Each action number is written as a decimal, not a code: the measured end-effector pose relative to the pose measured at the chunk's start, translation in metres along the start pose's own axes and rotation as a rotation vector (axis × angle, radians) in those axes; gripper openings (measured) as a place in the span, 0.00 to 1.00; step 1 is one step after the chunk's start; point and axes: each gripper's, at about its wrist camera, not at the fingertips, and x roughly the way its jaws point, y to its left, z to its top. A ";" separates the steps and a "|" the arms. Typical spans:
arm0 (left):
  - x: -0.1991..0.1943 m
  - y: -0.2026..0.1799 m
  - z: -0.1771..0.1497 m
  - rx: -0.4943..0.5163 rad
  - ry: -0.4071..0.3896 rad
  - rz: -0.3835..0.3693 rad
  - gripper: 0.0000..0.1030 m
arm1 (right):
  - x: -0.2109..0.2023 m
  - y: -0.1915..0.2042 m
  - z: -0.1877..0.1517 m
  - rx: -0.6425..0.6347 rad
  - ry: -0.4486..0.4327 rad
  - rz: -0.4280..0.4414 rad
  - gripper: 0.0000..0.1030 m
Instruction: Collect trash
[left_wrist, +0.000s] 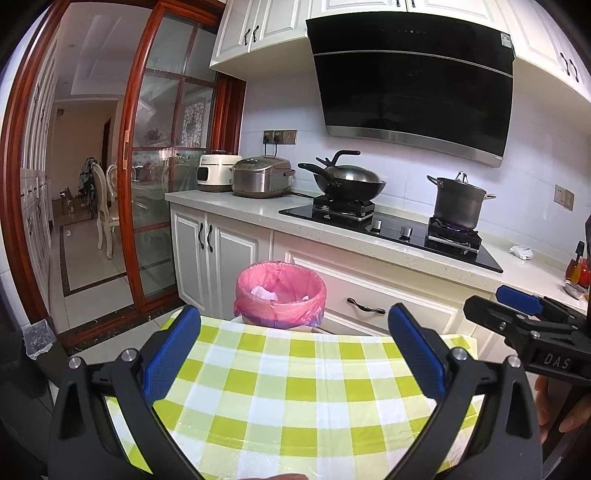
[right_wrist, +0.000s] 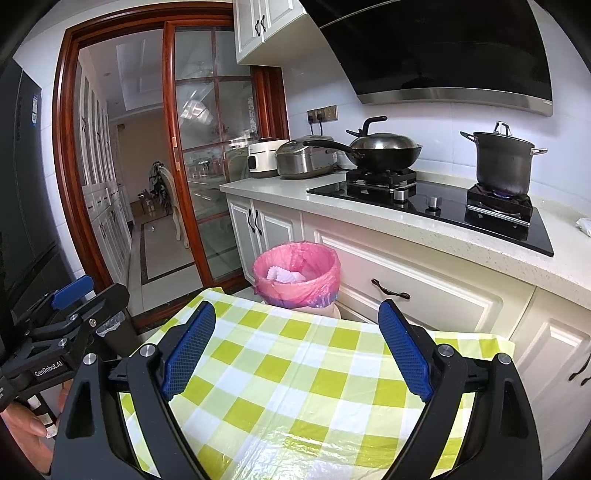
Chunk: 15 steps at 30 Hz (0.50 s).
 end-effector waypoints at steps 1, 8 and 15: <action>0.000 0.000 0.000 0.002 -0.001 0.001 0.96 | 0.000 0.000 0.000 0.001 0.000 0.001 0.82; 0.000 0.000 0.002 0.007 -0.007 0.000 0.96 | 0.000 0.001 0.000 0.000 -0.001 0.001 0.82; 0.000 0.000 0.003 0.010 -0.008 -0.002 0.96 | 0.000 0.004 -0.001 -0.008 0.002 0.004 0.82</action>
